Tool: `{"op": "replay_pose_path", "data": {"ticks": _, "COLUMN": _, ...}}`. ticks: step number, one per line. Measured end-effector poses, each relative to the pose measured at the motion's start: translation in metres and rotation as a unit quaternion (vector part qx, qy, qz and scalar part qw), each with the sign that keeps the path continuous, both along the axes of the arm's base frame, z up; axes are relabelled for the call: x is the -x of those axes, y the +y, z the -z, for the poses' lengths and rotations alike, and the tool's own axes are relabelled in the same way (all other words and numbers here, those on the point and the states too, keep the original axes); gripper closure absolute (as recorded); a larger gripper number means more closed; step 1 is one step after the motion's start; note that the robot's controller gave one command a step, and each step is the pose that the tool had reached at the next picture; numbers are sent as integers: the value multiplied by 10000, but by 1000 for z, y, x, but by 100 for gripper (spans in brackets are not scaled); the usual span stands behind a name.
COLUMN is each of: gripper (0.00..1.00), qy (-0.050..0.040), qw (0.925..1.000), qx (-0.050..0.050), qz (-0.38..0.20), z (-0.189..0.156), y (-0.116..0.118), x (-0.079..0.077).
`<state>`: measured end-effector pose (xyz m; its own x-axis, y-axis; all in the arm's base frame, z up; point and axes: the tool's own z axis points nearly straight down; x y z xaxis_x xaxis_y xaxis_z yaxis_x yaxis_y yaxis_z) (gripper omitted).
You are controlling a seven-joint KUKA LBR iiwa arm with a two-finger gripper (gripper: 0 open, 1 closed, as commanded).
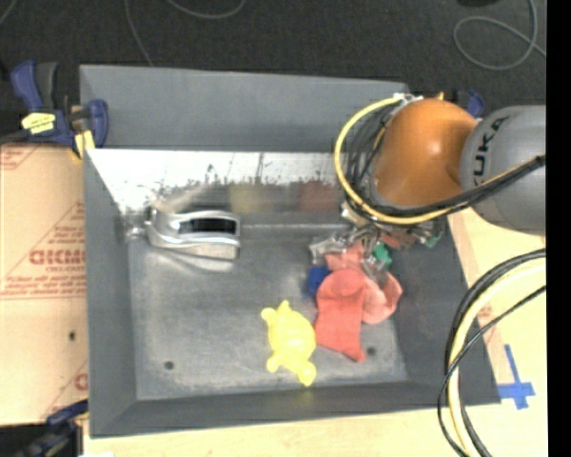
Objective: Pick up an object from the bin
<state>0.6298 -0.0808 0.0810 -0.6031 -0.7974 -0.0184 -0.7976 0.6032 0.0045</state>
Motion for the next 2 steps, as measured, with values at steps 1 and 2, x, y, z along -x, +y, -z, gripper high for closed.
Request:
{"op": "replay_pose_path", "data": {"ticks": 1, "gripper": 100, "qy": 0, "qw": 10000, "qx": 5, "qz": -4, "z": -3, "y": -1, "x": 1}}
{"op": "replay_pose_path", "data": {"ticks": 2, "gripper": 100, "qy": -25, "qw": 10000, "qx": -17, "qz": 5, "z": -16, "y": 0, "x": 3}}
